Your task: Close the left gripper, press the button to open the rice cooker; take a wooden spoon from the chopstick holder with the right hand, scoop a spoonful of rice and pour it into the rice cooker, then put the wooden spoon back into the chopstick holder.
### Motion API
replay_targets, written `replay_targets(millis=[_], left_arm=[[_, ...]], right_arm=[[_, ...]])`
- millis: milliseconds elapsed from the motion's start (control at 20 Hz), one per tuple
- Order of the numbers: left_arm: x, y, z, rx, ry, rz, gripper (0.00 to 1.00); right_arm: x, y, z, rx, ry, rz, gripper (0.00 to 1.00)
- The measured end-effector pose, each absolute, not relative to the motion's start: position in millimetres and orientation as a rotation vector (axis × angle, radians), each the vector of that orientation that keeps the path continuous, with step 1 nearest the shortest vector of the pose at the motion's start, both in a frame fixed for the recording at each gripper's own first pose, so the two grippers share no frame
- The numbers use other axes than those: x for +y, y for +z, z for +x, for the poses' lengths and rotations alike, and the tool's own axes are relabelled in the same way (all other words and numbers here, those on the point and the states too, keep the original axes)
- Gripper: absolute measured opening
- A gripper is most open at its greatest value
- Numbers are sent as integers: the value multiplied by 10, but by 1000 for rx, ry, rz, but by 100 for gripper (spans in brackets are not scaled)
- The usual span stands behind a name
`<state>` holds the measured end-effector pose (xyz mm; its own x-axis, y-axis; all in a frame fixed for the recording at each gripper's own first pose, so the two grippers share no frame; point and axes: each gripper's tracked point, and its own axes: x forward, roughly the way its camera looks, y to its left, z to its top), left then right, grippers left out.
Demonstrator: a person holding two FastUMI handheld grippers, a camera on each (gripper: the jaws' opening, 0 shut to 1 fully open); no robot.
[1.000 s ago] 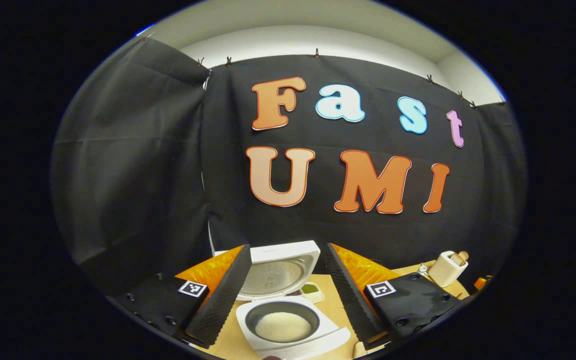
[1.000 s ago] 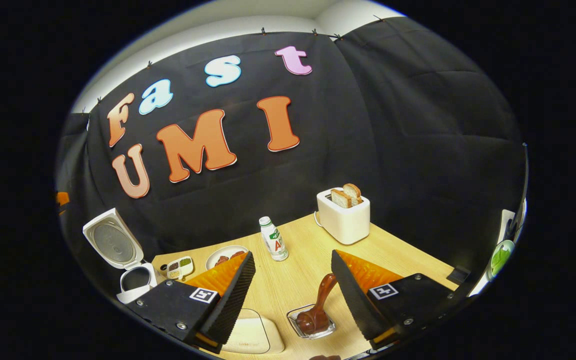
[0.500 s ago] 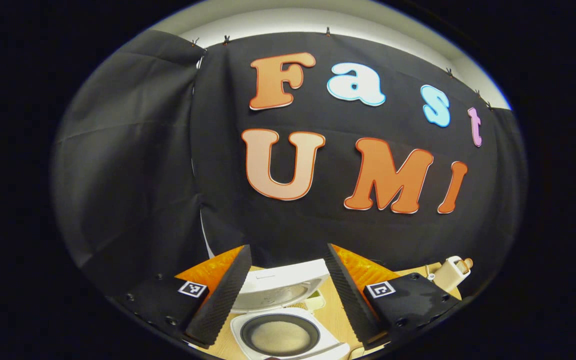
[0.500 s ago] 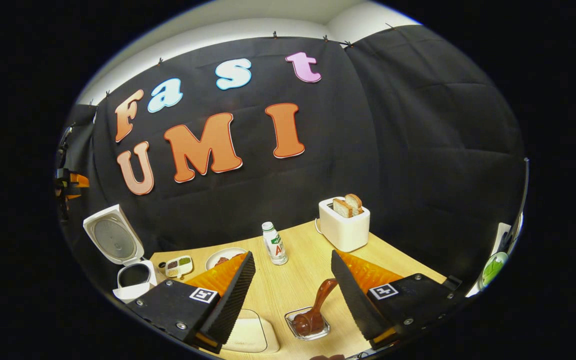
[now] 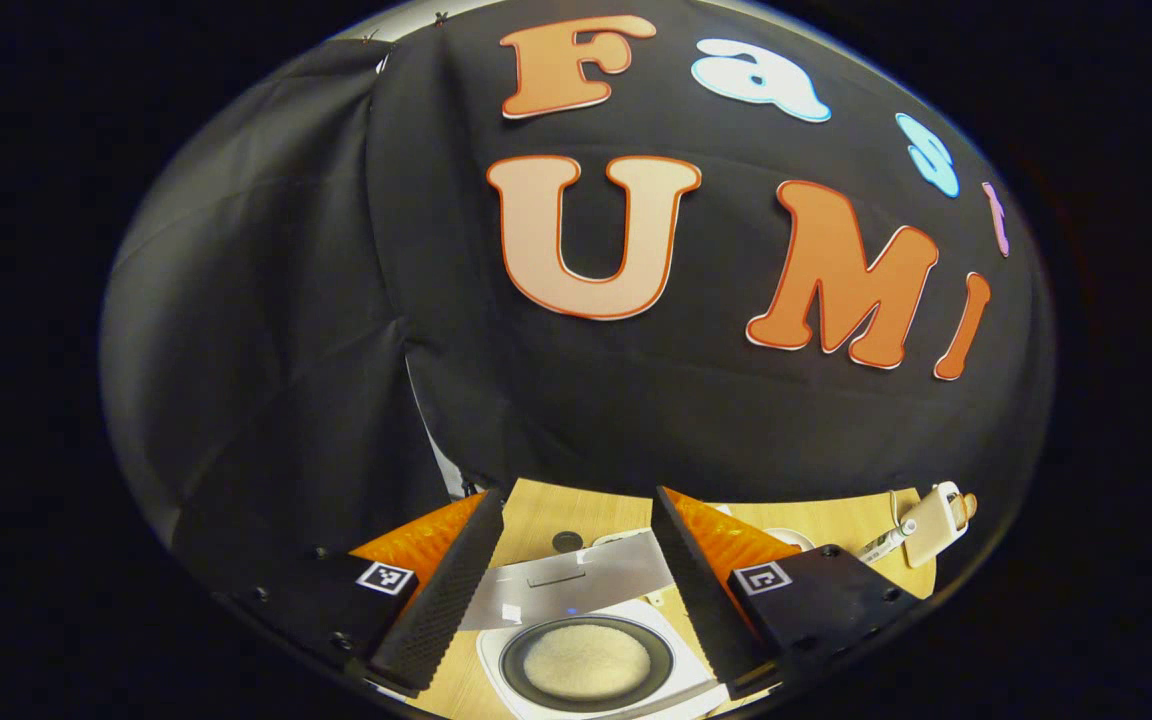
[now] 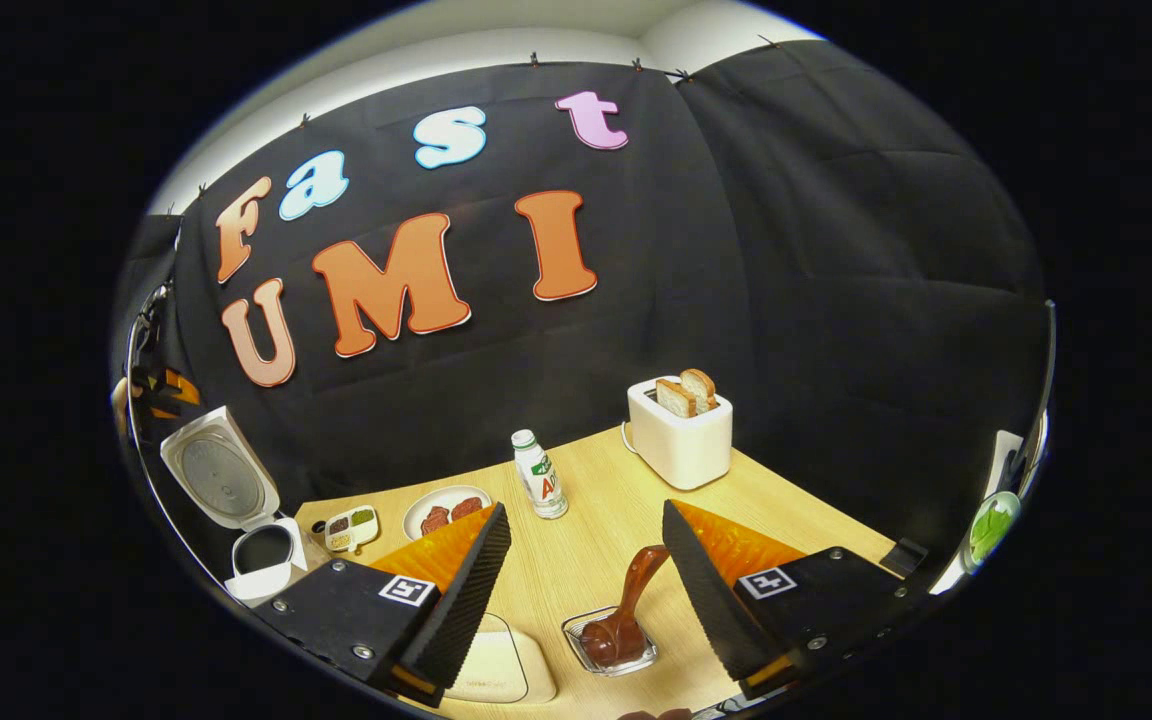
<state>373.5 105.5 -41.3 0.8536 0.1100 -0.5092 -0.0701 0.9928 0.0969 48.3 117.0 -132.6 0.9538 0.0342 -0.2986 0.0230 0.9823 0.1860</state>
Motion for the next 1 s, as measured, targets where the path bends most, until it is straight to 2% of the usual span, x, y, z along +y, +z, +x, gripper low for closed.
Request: replay_targets(millis=[150, 350, 600, 1000], left_arm=[[1168, -552, 3790, 561, 127, 46, 100], [1126, -724, 3623, 612, 105, -59, 100], [943, -861, 3102, 639, 62, -65, 100], [751, -1563, 2121, 679, 34, -84, 100]], right_arm=[[1195, -1230, 520, 286, 18, 163, 95], [1157, -1011, 532, 250, 19, 85, 94], [1177, -735, 555, 211, 49, 32, 95], [1328, -638, 530, 184, 136, 3, 95]])
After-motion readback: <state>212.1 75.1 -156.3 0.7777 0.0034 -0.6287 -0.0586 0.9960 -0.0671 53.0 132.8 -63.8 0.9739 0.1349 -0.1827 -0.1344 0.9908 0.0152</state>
